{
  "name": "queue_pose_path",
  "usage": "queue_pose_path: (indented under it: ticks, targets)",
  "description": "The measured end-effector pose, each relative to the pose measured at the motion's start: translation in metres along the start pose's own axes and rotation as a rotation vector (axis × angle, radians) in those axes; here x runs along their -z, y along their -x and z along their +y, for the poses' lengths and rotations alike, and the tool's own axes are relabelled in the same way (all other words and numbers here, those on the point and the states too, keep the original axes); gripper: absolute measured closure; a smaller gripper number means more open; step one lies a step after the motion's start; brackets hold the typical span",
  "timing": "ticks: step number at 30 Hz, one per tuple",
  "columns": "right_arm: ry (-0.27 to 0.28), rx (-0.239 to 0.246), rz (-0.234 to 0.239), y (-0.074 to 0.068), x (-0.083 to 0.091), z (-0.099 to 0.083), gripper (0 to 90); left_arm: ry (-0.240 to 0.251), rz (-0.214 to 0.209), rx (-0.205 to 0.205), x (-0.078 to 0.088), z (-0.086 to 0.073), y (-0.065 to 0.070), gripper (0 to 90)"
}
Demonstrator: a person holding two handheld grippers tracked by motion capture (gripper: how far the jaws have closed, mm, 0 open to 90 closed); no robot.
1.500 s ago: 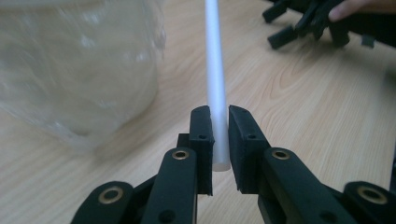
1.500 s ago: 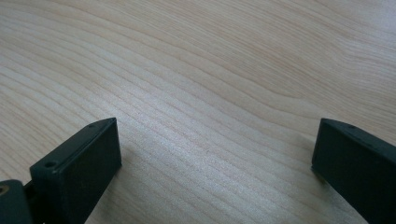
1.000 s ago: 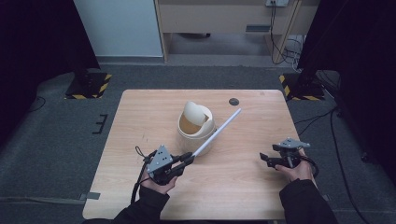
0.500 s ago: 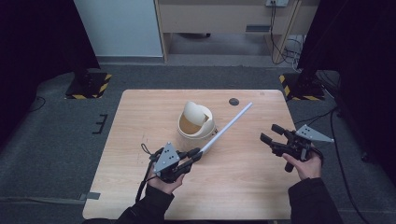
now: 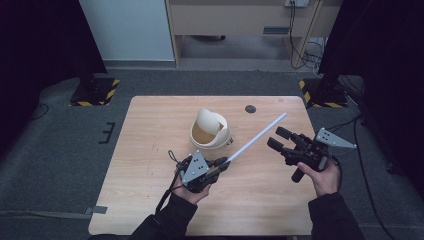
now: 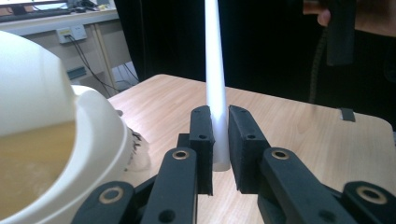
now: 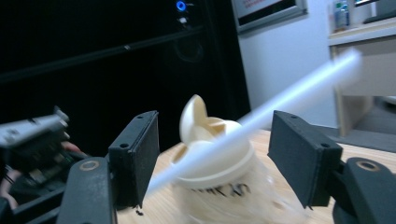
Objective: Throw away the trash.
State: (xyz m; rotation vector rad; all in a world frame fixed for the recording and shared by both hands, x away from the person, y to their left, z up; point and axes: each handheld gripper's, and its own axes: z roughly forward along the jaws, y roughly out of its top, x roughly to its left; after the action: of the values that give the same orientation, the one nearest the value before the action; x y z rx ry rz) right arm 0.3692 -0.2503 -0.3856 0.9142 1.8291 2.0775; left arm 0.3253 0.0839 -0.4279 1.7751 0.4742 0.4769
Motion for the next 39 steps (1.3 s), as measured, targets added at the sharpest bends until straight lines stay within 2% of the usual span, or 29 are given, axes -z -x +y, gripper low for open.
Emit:
queue_pose_path:
  ticks: [2, 4, 5, 7, 10, 12, 16, 19, 20, 22, 26, 29, 30, 31, 32, 36, 39]
  targets:
    - [0.005, -0.023, 0.019, -0.002, -0.003, 0.000, 36.9, -0.010, -0.011, -0.007, -0.002, -0.002, 0.002, 80.1]
    - [-0.002, -0.022, 0.028, -0.002, -0.006, -0.001, 44.5, -0.016, -0.011, -0.014, -0.002, -0.005, 0.003, 80.1]
    - [-0.003, -0.026, 0.027, -0.002, -0.007, -0.001, 45.6, -0.017, -0.007, -0.016, -0.002, -0.006, 0.003, 80.1]
    - [-0.019, -0.038, 0.021, -0.002, -0.008, -0.002, 45.8, -0.018, 0.013, -0.019, 0.000, -0.006, 0.003, 80.1]
    - [-0.047, -0.029, -0.013, -0.002, -0.009, -0.005, 45.2, 0.001, 0.048, -0.019, 0.003, -0.004, 0.001, 80.2]
    - [-0.049, -0.031, -0.027, -0.001, -0.009, -0.006, 45.4, 0.016, 0.055, -0.009, 0.005, -0.002, 0.000, 80.2]
    - [-0.049, -0.041, -0.031, 0.000, -0.012, -0.007, 45.4, 0.042, 0.031, -0.015, 0.006, 0.000, 0.003, 80.1]
    - [-0.037, -0.061, -0.024, 0.000, -0.016, -0.008, 47.0, 0.033, 0.007, -0.032, 0.003, -0.001, 0.008, 80.1]
    - [-0.033, -0.062, -0.022, 0.000, -0.017, -0.008, 49.2, 0.030, 0.001, -0.034, 0.002, -0.001, 0.010, 80.1]
    - [-0.026, -0.067, -0.022, 0.000, -0.017, -0.008, 59.8, 0.019, -0.004, -0.036, 0.001, -0.002, 0.011, 80.1]
    - [-0.009, -0.116, 0.016, -0.002, -0.016, -0.006, 68.4, 0.005, -0.011, -0.023, -0.001, -0.005, 0.010, 79.8]
    - [-0.006, -0.142, 0.049, -0.004, -0.017, -0.007, 71.8, -0.019, -0.021, 0.002, -0.004, -0.008, 0.009, 79.0]
    - [-0.004, -0.138, 0.053, -0.004, -0.018, -0.007, 73.1, -0.025, -0.021, 0.009, -0.005, -0.009, 0.009, 78.6]
    - [-0.002, -0.132, 0.055, -0.005, -0.018, -0.007, 78.6, -0.038, -0.021, 0.021, -0.006, -0.011, 0.008, 76.1]
    - [0.002, -0.112, 0.050, -0.005, -0.018, -0.008, 78.8, -0.044, -0.019, 0.025, -0.007, -0.012, 0.008, 74.3]
    - [-0.016, -0.107, 0.064, -0.007, -0.019, -0.009, 78.9, -0.074, -0.009, 0.068, -0.013, -0.017, 0.004, 65.2]
    - [-0.031, -0.074, 0.060, -0.009, -0.022, -0.010, 79.0, -0.084, -0.008, 0.082, -0.017, -0.017, 0.004, 59.4]
